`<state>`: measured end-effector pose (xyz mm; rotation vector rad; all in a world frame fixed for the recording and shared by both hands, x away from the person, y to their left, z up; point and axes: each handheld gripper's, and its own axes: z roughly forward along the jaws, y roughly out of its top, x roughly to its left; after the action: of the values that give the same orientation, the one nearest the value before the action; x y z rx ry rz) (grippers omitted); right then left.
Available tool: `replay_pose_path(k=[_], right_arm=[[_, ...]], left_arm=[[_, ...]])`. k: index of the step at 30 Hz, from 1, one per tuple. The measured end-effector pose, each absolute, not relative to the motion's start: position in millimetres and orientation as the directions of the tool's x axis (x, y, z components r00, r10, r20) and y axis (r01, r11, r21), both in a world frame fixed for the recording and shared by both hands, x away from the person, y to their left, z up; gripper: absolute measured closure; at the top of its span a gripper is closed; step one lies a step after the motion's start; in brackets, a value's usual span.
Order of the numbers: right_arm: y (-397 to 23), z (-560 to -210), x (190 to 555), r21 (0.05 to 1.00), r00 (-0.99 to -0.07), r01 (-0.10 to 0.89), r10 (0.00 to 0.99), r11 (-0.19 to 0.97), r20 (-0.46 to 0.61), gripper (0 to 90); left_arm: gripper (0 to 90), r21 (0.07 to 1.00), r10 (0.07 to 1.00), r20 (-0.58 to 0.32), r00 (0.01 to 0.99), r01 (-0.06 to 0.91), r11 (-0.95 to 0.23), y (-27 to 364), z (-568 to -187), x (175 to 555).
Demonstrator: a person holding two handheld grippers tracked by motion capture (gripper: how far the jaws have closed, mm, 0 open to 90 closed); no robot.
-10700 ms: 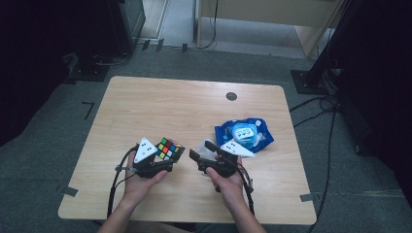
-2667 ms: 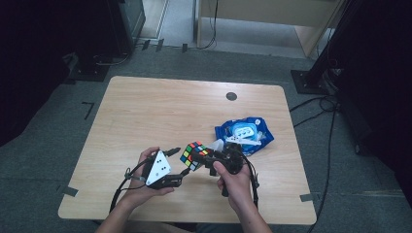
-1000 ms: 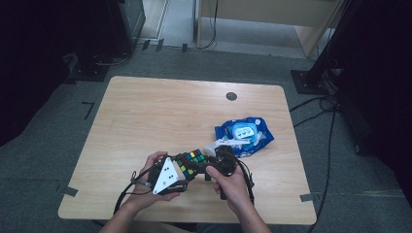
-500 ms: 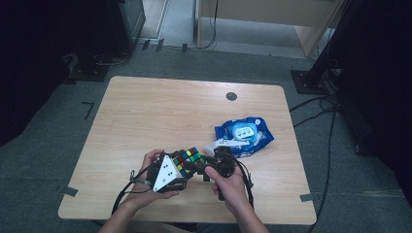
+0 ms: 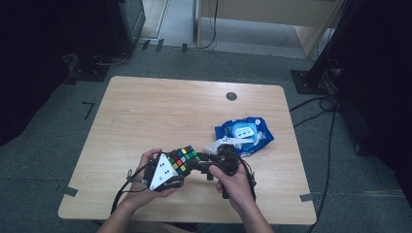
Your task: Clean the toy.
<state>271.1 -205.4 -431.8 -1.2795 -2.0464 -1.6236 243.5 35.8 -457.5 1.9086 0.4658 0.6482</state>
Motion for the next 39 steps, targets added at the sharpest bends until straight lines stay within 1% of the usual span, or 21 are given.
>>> replay_pose_path(k=[1,4,5,7,8,10,12,16,17,19,22,24,25,27,28,29,30,32,36,37,39], right_arm=[[-212,-429,272,0.679,-0.592,0.734,0.475,-0.015,0.651,35.6],[-227,-426,274,0.717,-0.588,0.696,0.534,-0.049,0.607,37.6],[-230,-428,274,0.741,-0.594,0.67,0.574,-0.034,0.564,38.4],[-231,-433,275,0.798,-0.598,0.6,0.693,0.055,0.402,39.5],[-230,-438,276,0.815,-0.595,0.57,0.736,0.105,0.321,39.4],[-228,-450,279,0.832,-0.585,0.528,0.783,0.17,0.211,38.9],[-227,-465,282,0.838,-0.575,0.513,0.8,0.188,0.172,35.7],[-227,-486,285,0.858,-0.561,0.465,0.823,0.217,0.096,37.5],[-227,-489,286,0.852,-0.56,0.471,0.824,0.227,0.09,38.2],[-227,-497,288,0.844,-0.55,0.484,0.831,0.231,0.087,43.1],[-230,-506,291,0.825,-0.52,0.524,0.847,0.21,0.115,53.7],[-233,-510,292,0.823,-0.509,0.532,0.852,0.199,0.123,61.3],[-235,-511,292,0.823,-0.512,0.531,0.85,0.2,0.124,66.6],[-238,-510,292,0.815,-0.507,0.547,0.85,0.19,0.142,80.4],[-239,-509,292,0.809,-0.506,0.563,0.845,0.172,0.172,85.6],[-241,-508,292,0.804,-0.506,0.575,0.838,0.15,0.205,88.7],[-242,-508,291,0.799,-0.503,0.588,0.831,0.126,0.239,89.8],[-240,-506,289,0.796,-0.51,0.596,0.815,0.105,0.274,90.0],[-226,-495,283,0.817,-0.551,0.574,0.759,0.042,0.348,89.2],[-221,-493,281,0.821,-0.56,0.57,0.745,0.03,0.361,84.8],[-214,-492,281,0.821,-0.581,0.571,0.721,0.03,0.377,70.2]], left_arm=[[33.8,0.918,0.591,0.216,0.777,0.045,-0.395,41,-457,246],[33.8,0.93,0.62,0.18,0.763,0.074,-0.361,53,-455,252],[33.8,0.93,0.625,0.176,0.761,0.08,-0.359,55,-454,253],[33.8,0.93,0.63,0.176,0.756,0.082,-0.358,57,-454,254],[33.8,0.93,0.629,0.175,0.757,0.084,-0.359,58,-454,254],[33.8,0.928,0.626,0.177,0.759,0.083,-0.363,56,-455,254],[33.8,0.926,0.619,0.181,0.765,0.08,-0.369,55,-456,253],[33.8,0.923,0.609,0.178,0.773,0.084,-0.376,52,-457,253],[33.8,0.923,0.608,0.177,0.774,0.085,-0.376,52,-458,253],[33.8,0.922,0.606,0.175,0.776,0.086,-0.377,51,-458,253],[33.8,0.922,0.604,0.173,0.778,0.088,-0.378,51,-458,253],[33.8,0.922,0.604,0.173,0.778,0.088,-0.378,51,-458,252],[33.8,0.922,0.604,0.174,0.778,0.088,-0.378,51,-458,252],[33.8,0.922,0.603,0.173,0.779,0.088,-0.377,51,-458,252],[33.8,0.922,0.603,0.172,0.779,0.088,-0.377,51,-458,252],[33.8,0.922,0.603,0.173,0.778,0.088,-0.378,51,-458,252],[33.8,0.922,0.604,0.175,0.778,0.087,-0.378,51,-458,253],[33.8,0.923,0.606,0.173,0.776,0.086,-0.374,52,-457,253],[33.8,0.924,0.612,0.175,0.772,0.085,-0.372,54,-456,253],[33.8,0.925,0.613,0.173,0.771,0.087,-0.37,55,-456,254],[33.8,0.925,0.615,0.172,0.769,0.09,-0.37,56,-456,254]])
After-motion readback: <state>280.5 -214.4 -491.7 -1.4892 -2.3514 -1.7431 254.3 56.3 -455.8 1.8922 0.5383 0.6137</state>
